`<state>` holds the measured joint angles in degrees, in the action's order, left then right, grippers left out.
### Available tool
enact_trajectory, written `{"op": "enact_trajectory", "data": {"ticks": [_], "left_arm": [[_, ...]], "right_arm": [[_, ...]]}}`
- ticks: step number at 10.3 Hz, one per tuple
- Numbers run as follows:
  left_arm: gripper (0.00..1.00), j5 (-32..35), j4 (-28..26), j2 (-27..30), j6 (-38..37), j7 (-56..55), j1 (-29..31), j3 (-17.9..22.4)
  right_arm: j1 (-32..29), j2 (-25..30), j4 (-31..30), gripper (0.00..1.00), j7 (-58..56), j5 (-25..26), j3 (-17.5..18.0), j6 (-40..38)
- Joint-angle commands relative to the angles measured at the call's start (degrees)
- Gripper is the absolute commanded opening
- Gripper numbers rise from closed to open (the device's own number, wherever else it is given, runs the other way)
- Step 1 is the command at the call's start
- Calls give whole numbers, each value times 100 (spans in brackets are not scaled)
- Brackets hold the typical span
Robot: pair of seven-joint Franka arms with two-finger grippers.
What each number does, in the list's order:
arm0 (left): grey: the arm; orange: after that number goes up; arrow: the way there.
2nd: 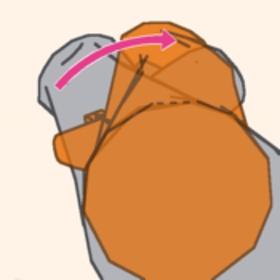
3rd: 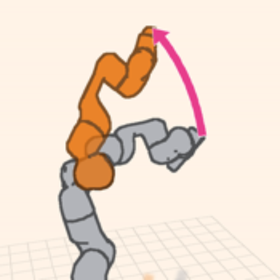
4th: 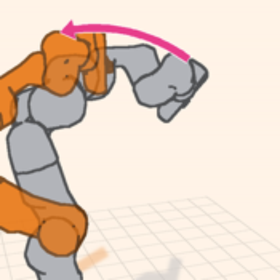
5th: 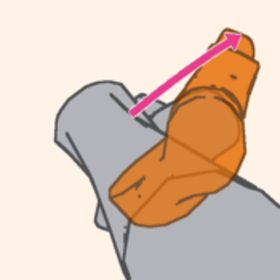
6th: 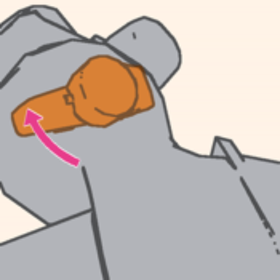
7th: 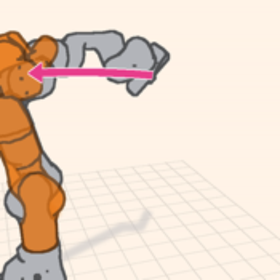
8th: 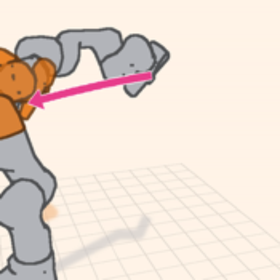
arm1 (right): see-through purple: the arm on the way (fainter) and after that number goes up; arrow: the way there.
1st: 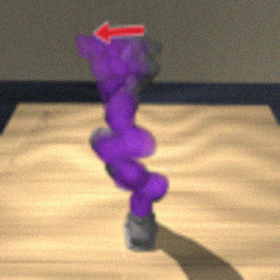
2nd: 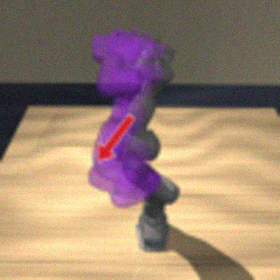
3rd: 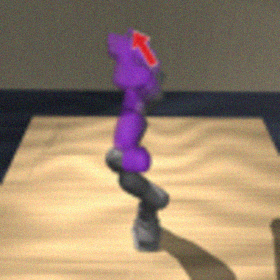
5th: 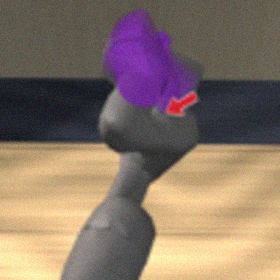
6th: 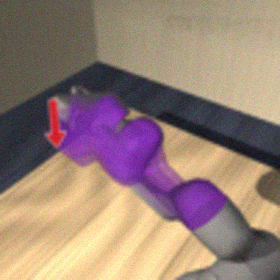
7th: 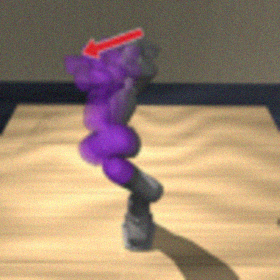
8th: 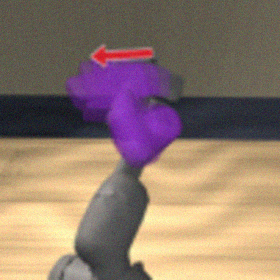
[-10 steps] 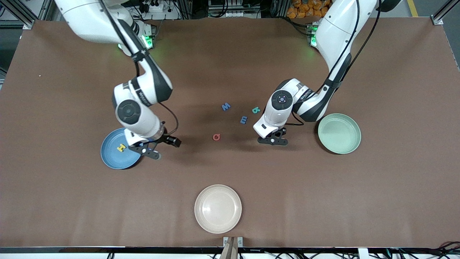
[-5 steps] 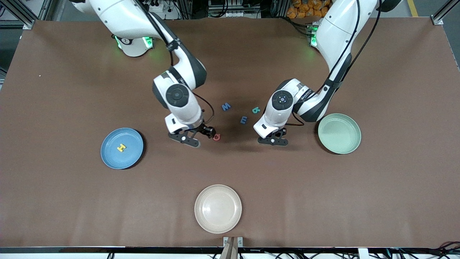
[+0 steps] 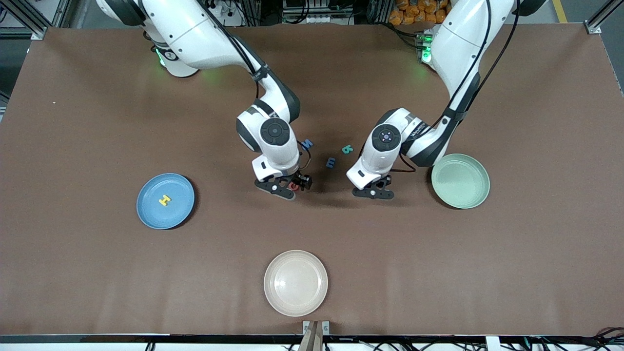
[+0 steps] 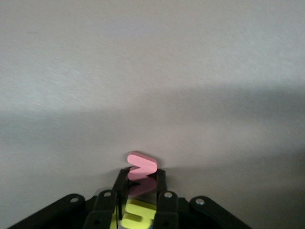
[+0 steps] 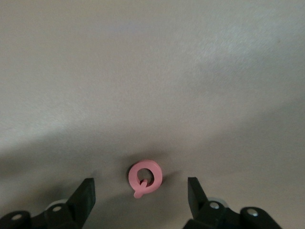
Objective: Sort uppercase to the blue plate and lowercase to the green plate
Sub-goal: 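Grasp the pink Q with the right gripper while the left gripper lifts the m, then drop the Q on the blue plate while the left gripper carries the m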
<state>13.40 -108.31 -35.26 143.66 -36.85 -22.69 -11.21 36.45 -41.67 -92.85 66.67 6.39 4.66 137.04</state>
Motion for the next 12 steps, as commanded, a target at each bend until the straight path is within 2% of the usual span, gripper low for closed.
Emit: {"op": "enact_trajectory", "data": {"ticks": [1,3,5,7,10,11,12], "left_arm": [[0,-380,134,492,-933,257,255,-4],[0,-523,126,764,-1514,1209,658,5],[0,-523,100,1063,-2129,1819,931,153],[0,-523,47,1240,-2570,2486,1143,373],[0,-488,-417,1372,-2537,2753,1231,619],[0,-462,-593,1416,-2336,2753,1258,629],[0,-427,-795,1407,-2073,2753,1258,637]], "right_arm": [[99,-210,206,83,179,134,-36,25],[116,-280,189,79,214,134,-36,252],[81,-281,171,62,206,126,-36,306],[55,-281,136,61,206,126,-36,385],[37,-281,110,62,188,169,-36,385],[20,-281,92,59,188,239,-36,394],[20,-281,66,48,171,248,-36,394]]}}
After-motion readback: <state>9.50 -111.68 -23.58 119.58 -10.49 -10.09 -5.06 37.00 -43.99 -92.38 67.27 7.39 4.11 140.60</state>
